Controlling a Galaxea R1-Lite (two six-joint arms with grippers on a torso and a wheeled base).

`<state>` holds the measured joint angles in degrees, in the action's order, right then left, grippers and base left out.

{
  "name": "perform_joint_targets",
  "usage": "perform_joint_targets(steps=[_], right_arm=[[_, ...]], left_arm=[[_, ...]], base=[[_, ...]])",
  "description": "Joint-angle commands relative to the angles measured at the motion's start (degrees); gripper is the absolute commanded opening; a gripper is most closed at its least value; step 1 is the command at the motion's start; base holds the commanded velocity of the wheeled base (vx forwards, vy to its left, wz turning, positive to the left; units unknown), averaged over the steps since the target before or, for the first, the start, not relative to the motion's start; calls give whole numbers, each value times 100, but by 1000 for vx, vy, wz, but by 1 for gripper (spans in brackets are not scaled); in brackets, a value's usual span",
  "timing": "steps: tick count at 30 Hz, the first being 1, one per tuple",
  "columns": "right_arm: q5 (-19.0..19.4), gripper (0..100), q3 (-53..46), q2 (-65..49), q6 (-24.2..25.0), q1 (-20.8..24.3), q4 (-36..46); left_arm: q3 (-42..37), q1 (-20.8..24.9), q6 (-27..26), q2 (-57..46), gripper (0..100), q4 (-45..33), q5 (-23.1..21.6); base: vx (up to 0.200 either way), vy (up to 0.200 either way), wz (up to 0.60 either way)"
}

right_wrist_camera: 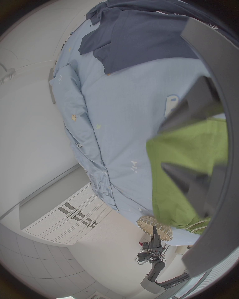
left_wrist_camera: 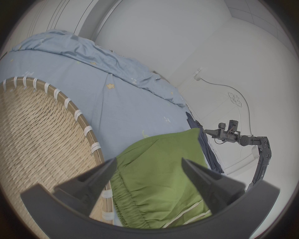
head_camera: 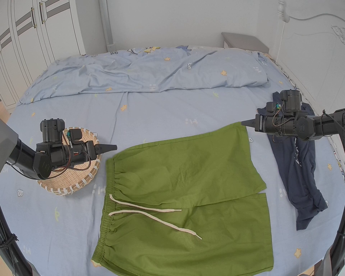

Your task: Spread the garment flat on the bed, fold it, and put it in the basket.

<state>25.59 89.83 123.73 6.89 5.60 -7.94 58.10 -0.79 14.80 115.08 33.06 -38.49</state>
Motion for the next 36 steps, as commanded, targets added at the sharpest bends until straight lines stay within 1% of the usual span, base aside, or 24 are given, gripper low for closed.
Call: perform_joint_targets(steps=[1,7,9,11,16,17,18,19,21,22,24,26,27,28,29,32,34,35,36], right_arm=[[8,100,-10,81,6,12,-50],[16,100,-18,19,23,-50,-24],[16,100,-80,-78,58,-59,3],[25,100,-212,-403,67,-129,11],[52,100,-950,-1290,173,-199,99],[69,100,-1407,-1739,296,-234,170],[78,100,-1583,-1897,348,-252,196],[87,100,-2119,-2284,454,-270,205],[95,100,-2638,-2618,515,-313,170],[113,100,-3244,-2987,533,-357,152],[219,100,-4061,-3453,533,-366,117],[315,100,-4615,-3760,533,-375,82],[394,100,-5125,-4050,533,-366,29],[438,100,-5406,-4217,533,-375,3],[456,100,-5582,-4314,533,-375,-33],[482,100,-6355,-4868,550,-393,-120],[491,100,-6733,-5175,559,-401,-103],[491,100,-6786,-5219,568,-401,-103],[509,100,-7155,-5439,603,-349,-112]], left_arm=[[-53,9,14,67,100,227,-1],[-229,9,41,23,100,579,-10],[-334,123,58,-47,100,667,-10],[-475,237,67,-319,100,746,-10],[-783,475,260,-1031,100,772,-10],[-967,536,498,-1339,100,763,-10],[-1064,554,612,-1462,100,772,-10],[-1301,589,849,-1717,100,790,-19],[-1530,607,1007,-1884,100,790,-19],[-1785,598,1113,-2007,100,790,-19],[-2277,545,1174,-2183,100,790,-36],[-2716,527,1174,-2332,100,790,-36],[-3156,475,1183,-2482,100,790,-80],[-3419,413,1174,-2578,100,790,-98],[-3586,334,1166,-2631,100,790,-98],[-4448,18,1148,-3000,100,790,-221],[-4887,-26,1148,-3246,100,790,-388],[-4949,-26,1148,-3273,100,790,-405],[-5309,-79,1139,-3466,100,781,-502]], base=[[0,0,0],[0,0,0],[0,0,0],[0,0,0],[0,0,0],[0,0,0],[0,0,0],[0,0,0],[0,0,0],[0,0,0],[0,0,0],[0,0,0],[0,0,0],[0,0,0],[0,0,0],[0,0,0],[0,0,0],[0,0,0],[0,0,0]])
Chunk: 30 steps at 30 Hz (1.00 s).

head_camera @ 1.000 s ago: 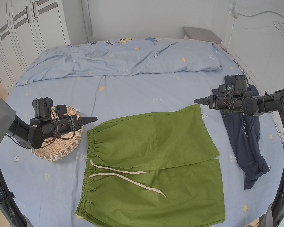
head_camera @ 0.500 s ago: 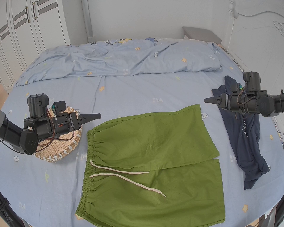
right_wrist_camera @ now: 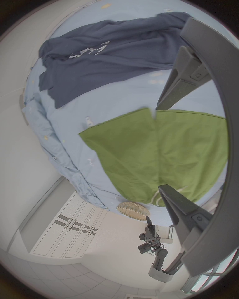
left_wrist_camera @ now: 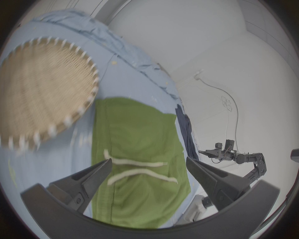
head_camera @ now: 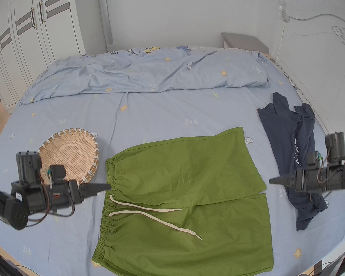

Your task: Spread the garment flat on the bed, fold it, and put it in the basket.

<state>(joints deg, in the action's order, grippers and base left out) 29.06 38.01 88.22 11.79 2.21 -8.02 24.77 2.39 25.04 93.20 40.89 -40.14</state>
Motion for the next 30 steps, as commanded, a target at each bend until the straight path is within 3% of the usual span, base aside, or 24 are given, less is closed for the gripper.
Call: perform_joint_targets(steps=[1,5,12,17,22,30], right_arm=[[179,100,-2034,-1923,113,-10,-112],[451,100,-2755,-2213,122,-19,-112],[486,100,-3019,-2213,87,-71,-138],[486,100,-3072,-2187,78,-71,-138],[486,100,-3107,-2028,60,-71,-147],[495,100,-3107,-1984,60,-80,-147]], left_arm=[[-2020,-397,115,-1304,100,-11,-345],[-2460,-424,80,-1401,100,-81,-389],[-2442,-547,1,-1251,100,-476,-371],[-2468,-511,-632,-636,100,-705,-327],[-2477,-529,-1783,172,100,-1118,-160],[-2468,-670,-2038,911,100,-837,-134]], base=[[0,0,0],[0,0,0],[0,0,0],[0,0,0],[0,0,0],[0,0,0]])
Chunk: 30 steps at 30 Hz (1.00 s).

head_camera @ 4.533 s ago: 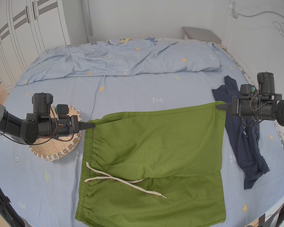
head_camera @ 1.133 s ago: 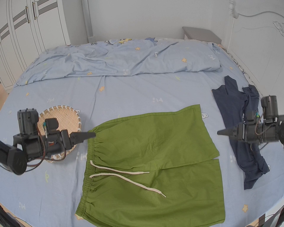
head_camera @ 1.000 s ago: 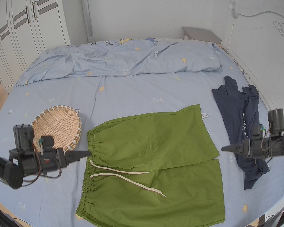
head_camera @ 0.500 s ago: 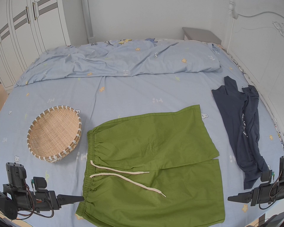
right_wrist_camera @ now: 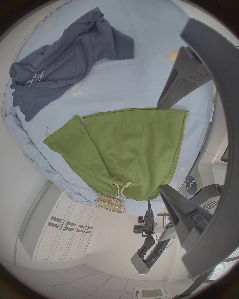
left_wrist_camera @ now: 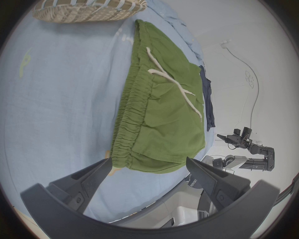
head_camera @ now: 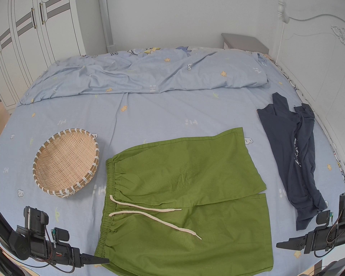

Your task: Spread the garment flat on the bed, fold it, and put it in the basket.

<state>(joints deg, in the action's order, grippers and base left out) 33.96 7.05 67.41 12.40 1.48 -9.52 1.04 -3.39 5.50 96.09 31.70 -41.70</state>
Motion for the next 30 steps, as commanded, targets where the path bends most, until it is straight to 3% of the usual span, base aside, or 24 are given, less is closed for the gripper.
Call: perform_joint_targets(steps=[1,24,30], right_arm=[[-4,100,-10,105,-1,2,-6],[5,100,-10,96,-1,2,-6],[5,100,-10,96,-1,-16,-6]], left_arm=[[-104,-83,-93,595,100,74,22],[37,-109,-40,894,100,302,-31],[-33,-92,-31,1184,100,803,-40]], base=[[0,0,0],[0,0,0],[0,0,0]])
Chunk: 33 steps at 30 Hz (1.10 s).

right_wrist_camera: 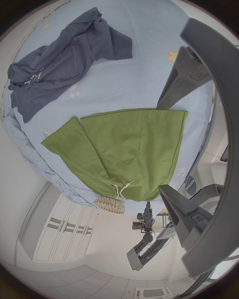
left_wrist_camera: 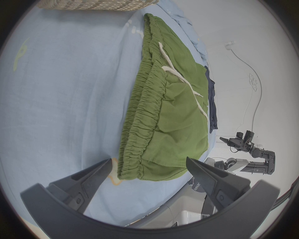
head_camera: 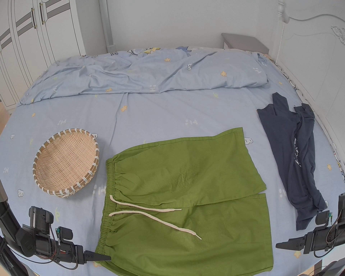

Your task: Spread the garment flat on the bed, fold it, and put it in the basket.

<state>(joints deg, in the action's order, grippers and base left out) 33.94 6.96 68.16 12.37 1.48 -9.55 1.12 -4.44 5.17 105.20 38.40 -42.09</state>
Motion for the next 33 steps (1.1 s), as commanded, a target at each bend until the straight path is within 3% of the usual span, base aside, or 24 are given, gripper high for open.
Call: perform_joint_targets(steps=[1,4,5,17,23,29,33], right_arm=[[8,100,-2,13,2,-33,-3],[-1,100,-2,13,2,-42,-3],[-1,100,-2,13,2,-51,-3],[-1,100,-2,48,11,-42,14],[-45,100,-37,699,-95,11,49],[-72,100,-292,1789,-1053,72,120],[-133,100,-301,2105,-1106,143,93]], left_arm=[[-59,4,2,396,100,291,-1],[-112,13,2,563,100,590,-1],[-112,22,2,571,0,607,-1],[-112,-22,2,510,0,598,35],[-112,-277,2,211,0,431,43],[-112,-602,-33,79,0,431,8],[-112,-567,-25,79,0,423,-9]], base=[[0,0,0],[0,0,0],[0,0,0],[0,0,0],[0,0,0],[0,0,0],[0,0,0]])
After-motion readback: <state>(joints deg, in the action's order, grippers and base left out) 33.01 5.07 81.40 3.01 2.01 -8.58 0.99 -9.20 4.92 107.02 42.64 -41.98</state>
